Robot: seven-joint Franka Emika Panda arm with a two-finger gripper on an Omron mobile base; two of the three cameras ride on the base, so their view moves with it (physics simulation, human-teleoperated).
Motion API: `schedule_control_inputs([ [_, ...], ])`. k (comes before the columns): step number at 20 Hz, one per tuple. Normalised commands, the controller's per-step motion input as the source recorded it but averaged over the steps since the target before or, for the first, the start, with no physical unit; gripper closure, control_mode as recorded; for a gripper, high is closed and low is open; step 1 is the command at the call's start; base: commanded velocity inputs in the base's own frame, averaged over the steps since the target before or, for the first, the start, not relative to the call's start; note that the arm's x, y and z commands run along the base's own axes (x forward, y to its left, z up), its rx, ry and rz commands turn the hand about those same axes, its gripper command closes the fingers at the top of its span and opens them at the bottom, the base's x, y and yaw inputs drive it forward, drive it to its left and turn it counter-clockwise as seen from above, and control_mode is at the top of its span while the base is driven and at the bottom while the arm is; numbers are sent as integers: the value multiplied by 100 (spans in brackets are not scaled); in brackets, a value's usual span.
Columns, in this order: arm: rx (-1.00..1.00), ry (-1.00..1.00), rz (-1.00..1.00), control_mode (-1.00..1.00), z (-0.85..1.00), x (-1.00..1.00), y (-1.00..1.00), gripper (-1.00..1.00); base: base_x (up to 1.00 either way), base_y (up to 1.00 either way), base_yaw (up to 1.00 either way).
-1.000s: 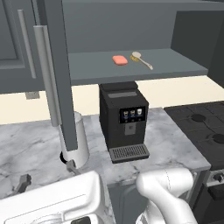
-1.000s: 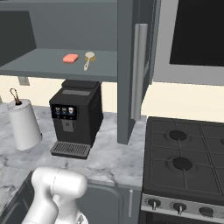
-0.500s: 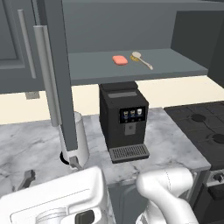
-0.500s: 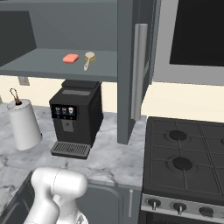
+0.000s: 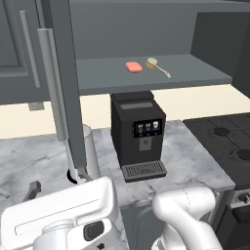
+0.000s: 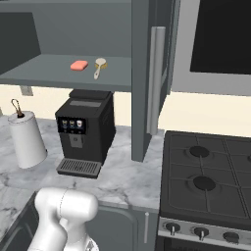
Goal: Pick up the bar soap and dish brush from the sink, and place them back in the cabinet, and close the cabinet doors.
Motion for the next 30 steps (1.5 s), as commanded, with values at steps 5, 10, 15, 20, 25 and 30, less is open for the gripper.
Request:
schedule_control_inputs([
  [5, 0, 0, 0, -100, 0, 24, 0, -100, 0, 0, 0],
  [10, 0, 0, 0, -100, -2, 22, 0, -100, 0, 0, 0],
  [15, 0, 0, 0, -100, -6, 19, 3, -100, 0, 0, 0],
  [20, 0, 0, 0, -100, -6, 15, 18, -100, 0, 0, 0],
  [25, 0, 0, -1, -100, -2, 14, 16, -100, 0, 0, 0],
  [30, 0, 0, -1, -100, -1, 16, 13, -100, 0, 0, 0],
])
